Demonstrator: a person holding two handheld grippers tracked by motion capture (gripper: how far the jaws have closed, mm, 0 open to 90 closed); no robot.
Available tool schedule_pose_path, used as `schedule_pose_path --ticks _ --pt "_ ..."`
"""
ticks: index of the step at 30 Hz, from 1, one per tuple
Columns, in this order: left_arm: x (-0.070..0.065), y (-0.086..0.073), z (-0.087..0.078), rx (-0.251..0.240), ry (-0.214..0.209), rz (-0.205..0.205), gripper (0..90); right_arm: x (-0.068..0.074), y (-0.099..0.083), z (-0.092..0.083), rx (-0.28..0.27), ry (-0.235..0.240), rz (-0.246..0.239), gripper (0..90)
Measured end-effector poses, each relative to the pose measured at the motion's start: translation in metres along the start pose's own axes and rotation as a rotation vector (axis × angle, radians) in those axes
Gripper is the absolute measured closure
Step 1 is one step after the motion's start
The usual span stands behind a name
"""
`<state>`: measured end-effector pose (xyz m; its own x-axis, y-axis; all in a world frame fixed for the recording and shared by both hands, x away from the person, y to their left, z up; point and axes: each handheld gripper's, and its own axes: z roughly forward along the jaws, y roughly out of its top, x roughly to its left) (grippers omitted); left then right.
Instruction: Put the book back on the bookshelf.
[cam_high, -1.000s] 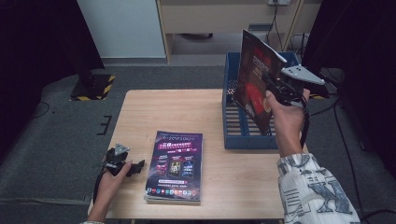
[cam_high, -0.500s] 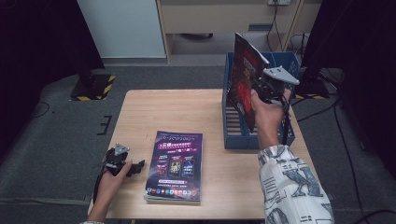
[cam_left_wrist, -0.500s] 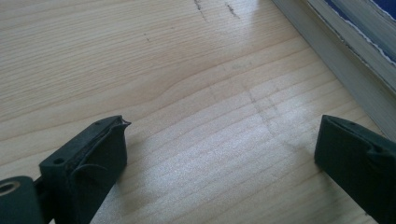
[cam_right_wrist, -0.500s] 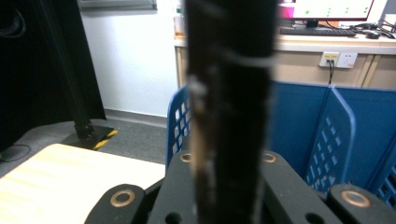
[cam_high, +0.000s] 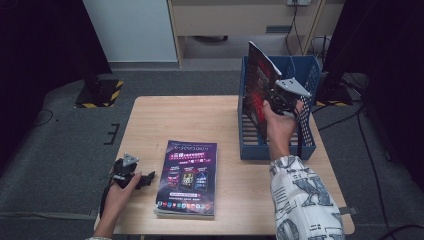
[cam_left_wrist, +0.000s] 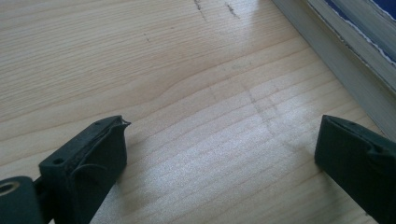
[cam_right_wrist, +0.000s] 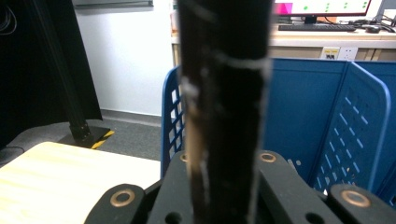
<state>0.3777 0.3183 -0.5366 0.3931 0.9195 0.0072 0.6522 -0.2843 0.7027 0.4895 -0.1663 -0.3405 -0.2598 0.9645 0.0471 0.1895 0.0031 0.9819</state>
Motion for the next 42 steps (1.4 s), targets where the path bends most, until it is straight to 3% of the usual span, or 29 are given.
schedule_pose_path --ticks 12,28,42 --pt "0.0 0.0 0.0 0.0 0.0 0.0 1.5 -0.002 -0.018 0.006 -0.002 -0.002 0.025 86.9" --pt "0.0 0.0 0.0 0.0 -0.001 0.0 1.5 0.002 -0.047 0.016 0.025 -0.008 0.024 86.8" --pt "0.0 0.0 0.0 0.002 -0.001 0.003 1.4 0.01 -0.053 0.016 0.052 0.029 0.003 86.5"
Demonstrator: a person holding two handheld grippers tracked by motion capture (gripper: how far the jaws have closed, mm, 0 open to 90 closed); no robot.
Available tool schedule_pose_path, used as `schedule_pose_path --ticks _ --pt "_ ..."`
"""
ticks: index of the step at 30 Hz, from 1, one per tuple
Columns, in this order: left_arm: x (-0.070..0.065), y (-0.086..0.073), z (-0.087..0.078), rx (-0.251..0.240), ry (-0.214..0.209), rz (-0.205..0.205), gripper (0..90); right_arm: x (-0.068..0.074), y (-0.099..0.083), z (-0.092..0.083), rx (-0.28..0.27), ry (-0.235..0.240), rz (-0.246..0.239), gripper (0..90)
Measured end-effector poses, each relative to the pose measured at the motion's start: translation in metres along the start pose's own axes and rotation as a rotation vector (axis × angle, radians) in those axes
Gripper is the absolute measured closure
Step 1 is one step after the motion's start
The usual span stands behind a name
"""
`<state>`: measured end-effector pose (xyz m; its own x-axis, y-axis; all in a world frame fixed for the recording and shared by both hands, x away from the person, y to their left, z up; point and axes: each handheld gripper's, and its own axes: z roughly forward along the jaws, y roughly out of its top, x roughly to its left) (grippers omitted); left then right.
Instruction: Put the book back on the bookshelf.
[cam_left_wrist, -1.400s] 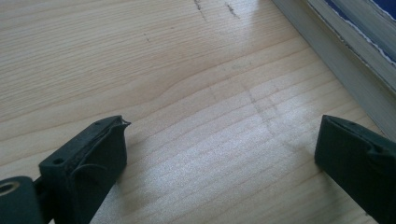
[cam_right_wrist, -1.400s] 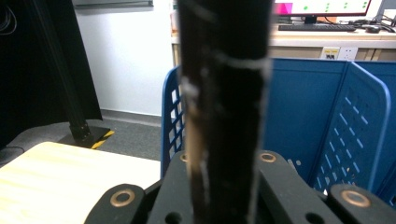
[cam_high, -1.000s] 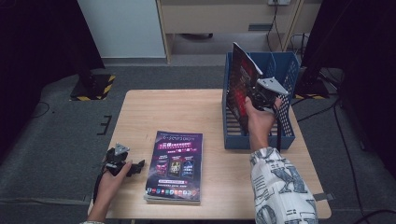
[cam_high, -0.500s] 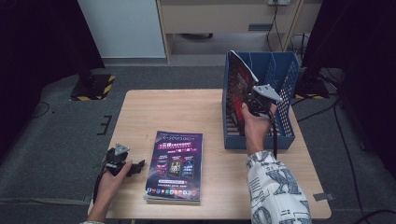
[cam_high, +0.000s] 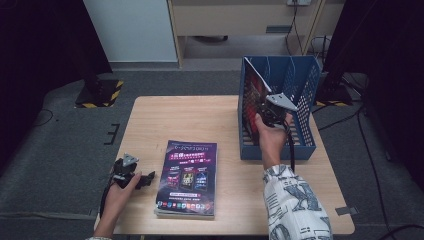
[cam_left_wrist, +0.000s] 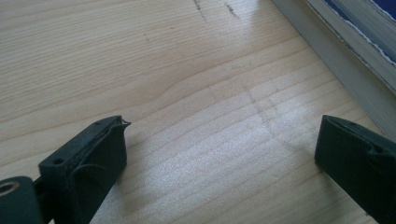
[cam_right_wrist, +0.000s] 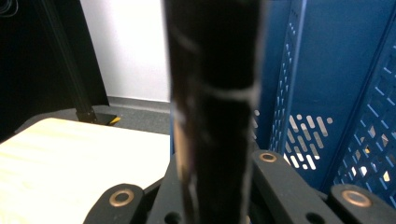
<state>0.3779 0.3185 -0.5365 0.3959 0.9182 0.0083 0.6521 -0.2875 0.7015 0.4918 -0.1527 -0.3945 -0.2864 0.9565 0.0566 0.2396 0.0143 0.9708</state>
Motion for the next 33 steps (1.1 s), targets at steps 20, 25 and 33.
schedule_pose_path --ticks 20,25,33 --pt "0.0 0.0 0.0 0.0 0.0 0.0 1.4 0.0032 -0.0051 -0.0068 0.05 0.056 -0.019 83.1" --pt "0.0 0.0 0.0 0.0 0.0 0.0 1.5 0.0019 -0.0042 -0.0064 0.041 0.062 -0.005 80.6" --pt "0.0 0.0 0.0 0.0 -0.001 0.0 1.4 -0.0012 -0.0011 -0.0052 0.042 0.049 -0.03 86.5"
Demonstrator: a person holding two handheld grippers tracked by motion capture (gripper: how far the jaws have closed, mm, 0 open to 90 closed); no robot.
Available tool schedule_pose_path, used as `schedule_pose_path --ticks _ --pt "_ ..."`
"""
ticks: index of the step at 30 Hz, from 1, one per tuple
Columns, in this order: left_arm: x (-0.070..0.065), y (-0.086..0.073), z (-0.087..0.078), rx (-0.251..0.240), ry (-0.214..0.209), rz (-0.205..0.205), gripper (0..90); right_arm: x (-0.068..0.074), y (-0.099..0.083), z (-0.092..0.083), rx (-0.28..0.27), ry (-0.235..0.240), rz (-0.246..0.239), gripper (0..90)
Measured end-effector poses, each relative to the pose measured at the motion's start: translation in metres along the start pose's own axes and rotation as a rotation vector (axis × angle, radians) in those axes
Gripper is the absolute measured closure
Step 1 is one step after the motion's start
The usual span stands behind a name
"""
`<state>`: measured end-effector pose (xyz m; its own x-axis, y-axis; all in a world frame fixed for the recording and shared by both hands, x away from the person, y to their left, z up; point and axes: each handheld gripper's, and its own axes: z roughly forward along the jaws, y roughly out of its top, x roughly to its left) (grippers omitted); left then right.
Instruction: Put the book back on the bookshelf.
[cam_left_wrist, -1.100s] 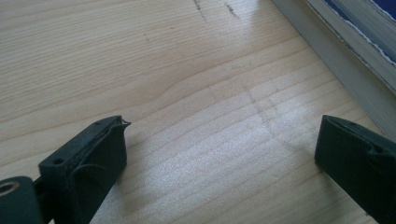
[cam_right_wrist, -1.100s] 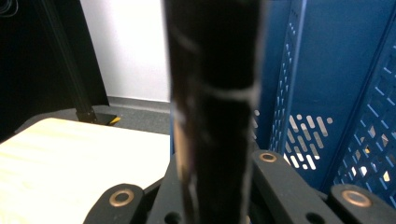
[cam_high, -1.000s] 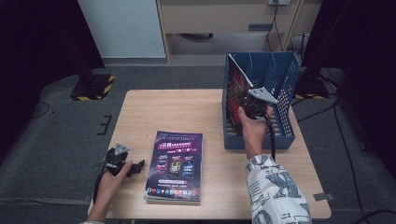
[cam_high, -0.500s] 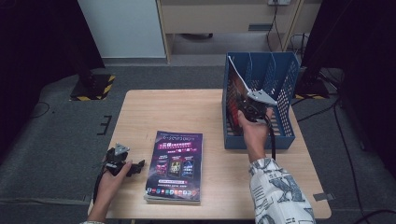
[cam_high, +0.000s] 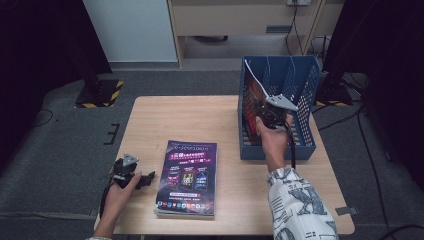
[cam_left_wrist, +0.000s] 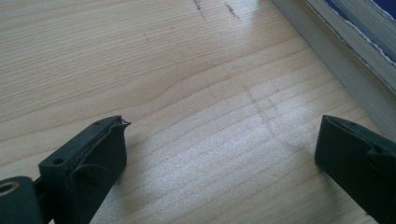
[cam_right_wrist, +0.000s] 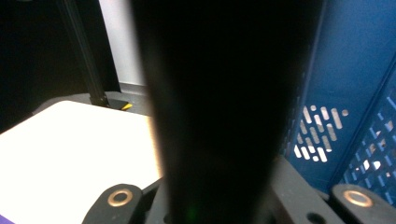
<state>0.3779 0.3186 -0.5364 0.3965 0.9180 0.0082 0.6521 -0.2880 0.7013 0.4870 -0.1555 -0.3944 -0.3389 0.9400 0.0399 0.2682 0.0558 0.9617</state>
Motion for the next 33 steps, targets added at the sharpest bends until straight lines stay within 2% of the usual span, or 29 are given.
schedule_pose_path --ticks 8,13,20,24,33 --pt "0.0 0.0 0.0 0.0 -0.002 0.001 1.4 -0.001 0.002 -0.001 -0.026 -0.065 -0.006 86.9" --pt "0.0 0.0 0.0 -0.001 -0.002 0.0 1.5 0.0 0.007 0.001 -0.035 -0.085 -0.023 86.9" --pt "0.0 0.0 0.0 -0.001 -0.003 0.001 1.5 -0.003 0.009 0.005 -0.058 -0.127 -0.009 86.9" --pt "0.0 0.0 0.0 -0.002 -0.003 0.001 1.5 -0.003 0.005 0.011 -0.052 -0.148 -0.013 86.9" --pt "0.0 0.0 0.0 0.001 -0.004 0.003 1.5 0.007 0.001 0.015 -0.05 -0.131 -0.027 86.6"
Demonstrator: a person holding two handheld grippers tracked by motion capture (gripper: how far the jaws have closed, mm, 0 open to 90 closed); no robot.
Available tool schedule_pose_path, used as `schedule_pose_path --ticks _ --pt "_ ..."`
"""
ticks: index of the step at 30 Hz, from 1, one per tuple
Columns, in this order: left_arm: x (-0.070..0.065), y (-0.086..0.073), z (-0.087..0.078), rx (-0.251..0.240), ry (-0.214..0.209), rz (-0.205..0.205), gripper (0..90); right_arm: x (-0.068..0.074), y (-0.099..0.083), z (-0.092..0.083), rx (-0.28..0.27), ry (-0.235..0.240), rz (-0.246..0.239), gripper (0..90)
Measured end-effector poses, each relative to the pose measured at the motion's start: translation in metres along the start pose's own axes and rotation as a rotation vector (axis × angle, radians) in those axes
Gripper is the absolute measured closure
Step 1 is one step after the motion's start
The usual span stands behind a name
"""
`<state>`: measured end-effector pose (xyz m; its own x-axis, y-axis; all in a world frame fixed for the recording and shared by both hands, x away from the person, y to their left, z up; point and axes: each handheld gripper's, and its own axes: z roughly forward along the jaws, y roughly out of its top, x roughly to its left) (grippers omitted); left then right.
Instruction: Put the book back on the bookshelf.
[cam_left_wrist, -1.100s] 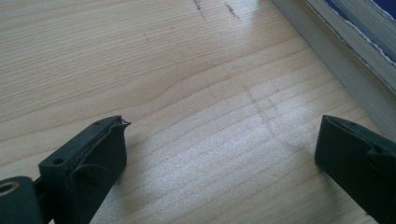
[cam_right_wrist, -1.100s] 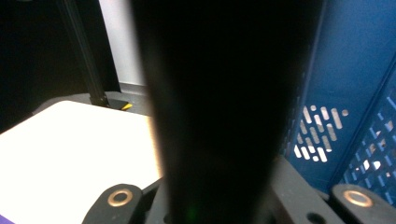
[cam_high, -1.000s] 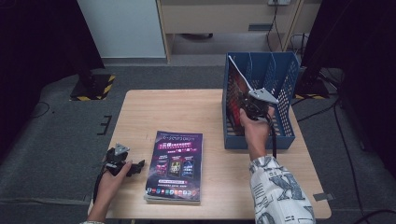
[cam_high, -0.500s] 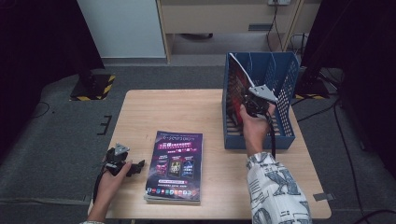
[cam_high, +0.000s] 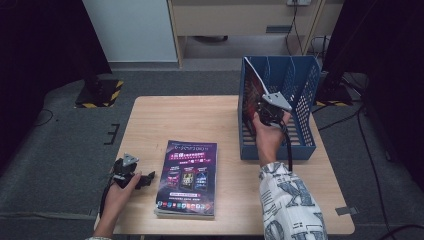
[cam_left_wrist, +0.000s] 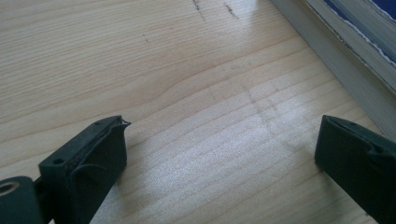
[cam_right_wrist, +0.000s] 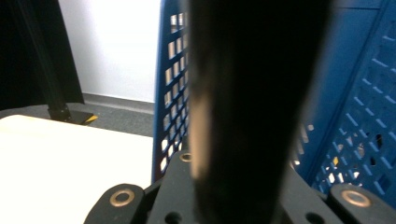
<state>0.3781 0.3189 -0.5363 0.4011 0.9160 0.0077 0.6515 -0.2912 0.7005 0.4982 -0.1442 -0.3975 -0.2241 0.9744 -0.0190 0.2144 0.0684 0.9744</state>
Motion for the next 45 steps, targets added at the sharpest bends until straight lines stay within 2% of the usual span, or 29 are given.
schedule_pose_path --ticks 9,18,26,31,34,41,45 --pt "0.0 0.0 0.0 0.0 0.0 0.0 1.5 0.005 -0.002 0.0 0.017 0.032 0.004 85.2" --pt "0.0 0.0 0.0 0.0 0.001 0.0 1.5 0.007 -0.003 -0.002 0.024 0.067 0.011 78.7" --pt "0.0 0.0 0.0 -0.001 0.001 -0.002 1.5 0.01 -0.001 -0.005 0.028 0.092 0.038 59.1" --pt "0.0 0.0 0.0 -0.001 0.001 -0.002 1.5 0.011 0.001 -0.006 0.031 0.104 0.05 50.3" --pt "0.0 0.0 0.0 0.0 0.001 0.0 1.5 0.012 0.001 -0.007 0.033 0.103 0.038 45.5" --pt "0.0 0.0 0.0 0.0 0.0 0.0 1.5 0.013 0.001 -0.012 0.044 0.123 0.044 30.3" --pt "0.0 0.0 0.0 0.0 0.0 0.0 1.5 0.013 -0.001 -0.016 0.05 0.131 0.04 25.8"
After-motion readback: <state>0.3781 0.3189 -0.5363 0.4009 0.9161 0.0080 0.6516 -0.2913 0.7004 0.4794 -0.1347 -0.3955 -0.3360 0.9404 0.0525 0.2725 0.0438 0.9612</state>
